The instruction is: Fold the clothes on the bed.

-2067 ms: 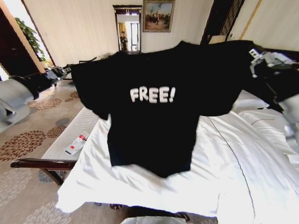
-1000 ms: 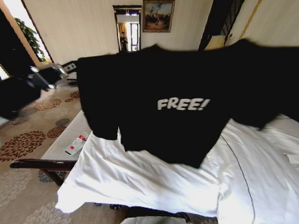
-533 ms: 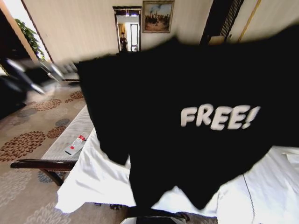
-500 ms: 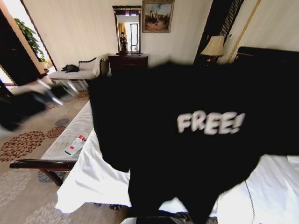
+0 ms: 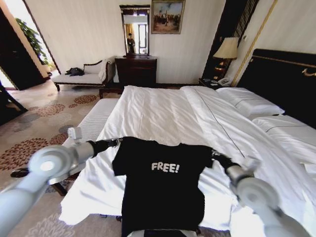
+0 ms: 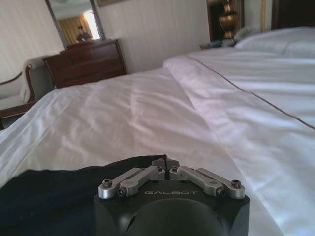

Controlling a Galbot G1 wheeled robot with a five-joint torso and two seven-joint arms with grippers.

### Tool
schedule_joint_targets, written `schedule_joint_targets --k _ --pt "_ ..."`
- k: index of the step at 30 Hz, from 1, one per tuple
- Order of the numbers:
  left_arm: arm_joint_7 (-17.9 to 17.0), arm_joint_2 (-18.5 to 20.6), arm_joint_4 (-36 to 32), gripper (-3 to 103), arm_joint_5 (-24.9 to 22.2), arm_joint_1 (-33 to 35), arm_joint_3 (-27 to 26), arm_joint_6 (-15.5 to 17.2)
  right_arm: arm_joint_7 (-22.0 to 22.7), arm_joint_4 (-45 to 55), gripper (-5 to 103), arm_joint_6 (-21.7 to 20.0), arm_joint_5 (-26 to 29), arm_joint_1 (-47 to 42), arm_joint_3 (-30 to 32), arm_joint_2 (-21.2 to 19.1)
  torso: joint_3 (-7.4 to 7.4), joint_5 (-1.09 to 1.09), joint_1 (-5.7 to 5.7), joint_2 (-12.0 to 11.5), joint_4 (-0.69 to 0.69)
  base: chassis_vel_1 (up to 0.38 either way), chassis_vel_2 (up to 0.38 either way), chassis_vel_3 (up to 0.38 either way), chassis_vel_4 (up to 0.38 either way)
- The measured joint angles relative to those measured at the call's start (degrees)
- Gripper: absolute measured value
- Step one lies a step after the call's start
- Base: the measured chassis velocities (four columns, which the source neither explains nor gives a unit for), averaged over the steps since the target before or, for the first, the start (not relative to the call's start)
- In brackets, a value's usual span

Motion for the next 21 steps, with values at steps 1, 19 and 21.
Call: schedule_joint_targets --k 1,19,21 --pt "0.31 -0.79 1.92 0 1.44 -0.73 1.27 -0.4 -2.4 -2.28 0 2.5 -2.67 1.11 -1.51 -0.18 0.0 -0.03 0.0 0.0 0.0 0.0 0.0 0.0 0.0" --pt "5.1 -22.86 36.65 0 18.16 -24.01 20.87 -8.64 -9.76 -39.48 0 25.67 -27.09 28.08 -20.88 3.44 0.0 -0.02 0.0 0.0 0.0 0.0 0.0 0.0 0.0" --pt "5.39 -24.18 38.71 0 19.28 -24.73 21.3 -9.21 -9.71 -41.48 0 26.33 -27.46 29.26 -21.91 3.92 0.0 -0.02 0.0 -0.01 0.0 0.0 0.0 0.0 0.0"
